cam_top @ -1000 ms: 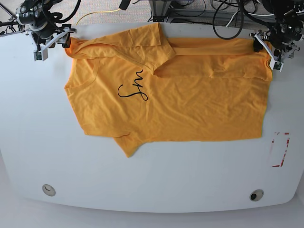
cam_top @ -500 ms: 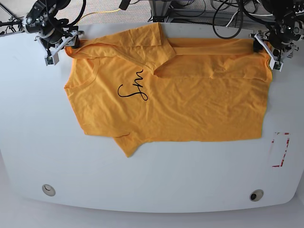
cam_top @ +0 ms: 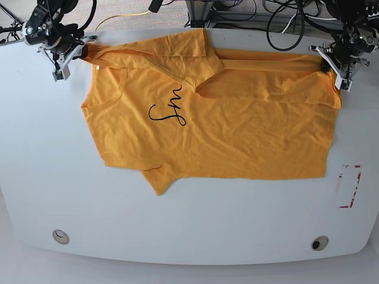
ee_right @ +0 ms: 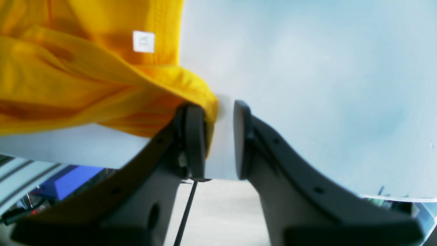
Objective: Fold the T-shirt properly
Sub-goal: 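Open both grippers and lift them off the shirt edge, then move both grippers to the shirt hem corners and grasp them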
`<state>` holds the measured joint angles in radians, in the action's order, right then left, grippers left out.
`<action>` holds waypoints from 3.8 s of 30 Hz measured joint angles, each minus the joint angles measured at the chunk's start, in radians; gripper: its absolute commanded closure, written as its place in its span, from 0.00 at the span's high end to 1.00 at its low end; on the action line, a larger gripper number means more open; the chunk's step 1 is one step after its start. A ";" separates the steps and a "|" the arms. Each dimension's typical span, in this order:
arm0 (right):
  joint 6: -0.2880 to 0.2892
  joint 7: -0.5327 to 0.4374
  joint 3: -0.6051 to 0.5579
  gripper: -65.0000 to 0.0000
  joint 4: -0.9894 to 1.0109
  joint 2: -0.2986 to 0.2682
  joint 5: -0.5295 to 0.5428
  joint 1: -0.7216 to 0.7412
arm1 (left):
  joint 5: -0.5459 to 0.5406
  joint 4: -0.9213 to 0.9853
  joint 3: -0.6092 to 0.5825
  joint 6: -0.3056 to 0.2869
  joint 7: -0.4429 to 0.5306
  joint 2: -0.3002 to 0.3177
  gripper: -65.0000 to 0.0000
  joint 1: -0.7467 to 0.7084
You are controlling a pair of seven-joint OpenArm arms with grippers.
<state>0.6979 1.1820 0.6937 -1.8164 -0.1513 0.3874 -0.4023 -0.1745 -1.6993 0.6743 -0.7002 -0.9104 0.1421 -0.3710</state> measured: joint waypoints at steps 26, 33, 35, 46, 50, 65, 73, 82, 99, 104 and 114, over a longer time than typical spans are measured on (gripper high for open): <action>0.001 0.005 -0.254 0.57 -0.075 -0.400 0.134 -0.069 | 0.005 0.000 0.000 0.000 -0.001 0.003 0.19 0.000; 0.001 0.005 -0.242 0.70 -0.067 -0.324 0.111 0.032 | 0.039 -0.078 0.000 0.001 -0.086 0.000 0.56 -0.014; 0.002 0.004 -0.220 0.70 -0.055 -0.290 0.117 0.063 | 0.040 -0.122 0.000 0.001 -0.125 -0.002 0.62 -0.017; 0.005 0.060 -0.108 0.70 0.123 -0.095 -0.215 0.423 | 0.038 -0.238 0.001 0.000 -0.167 -0.004 0.64 -0.014; -0.003 0.053 -0.100 0.70 0.227 -0.060 -0.310 0.555 | 0.033 -0.258 0.046 0.000 -0.160 -0.005 0.64 -0.001; -0.002 -0.193 -0.092 0.70 0.732 -0.029 -0.446 0.859 | 0.040 -0.253 0.147 0.000 -0.155 -0.005 0.64 0.129; 0.000 -0.316 -0.093 0.70 0.836 -0.029 -0.436 0.865 | 0.045 -0.253 0.154 0.000 -0.169 -0.006 0.64 0.122; -0.002 -0.338 -0.093 0.70 0.832 0.010 -0.432 0.864 | 0.044 -0.252 0.156 0.000 -0.161 -0.007 0.65 0.214; -0.001 -0.360 -0.097 0.00 0.827 0.027 -0.410 0.830 | 0.064 -0.024 0.058 0.328 -0.098 0.003 0.78 0.471; -0.001 -0.361 -0.097 0.00 0.825 0.032 -0.402 0.824 | 0.031 0.129 -0.006 0.353 0.036 -0.006 0.78 0.515; 0.002 -0.351 -0.099 0.00 0.774 0.039 -0.406 0.799 | 0.051 0.475 -0.056 0.405 0.172 0.068 0.78 0.649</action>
<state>0.6998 0.8310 0.5945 -1.0420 -0.1120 -0.0181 0.3965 -0.1234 -1.2240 0.6182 -0.2951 -0.7383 0.2104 0.2783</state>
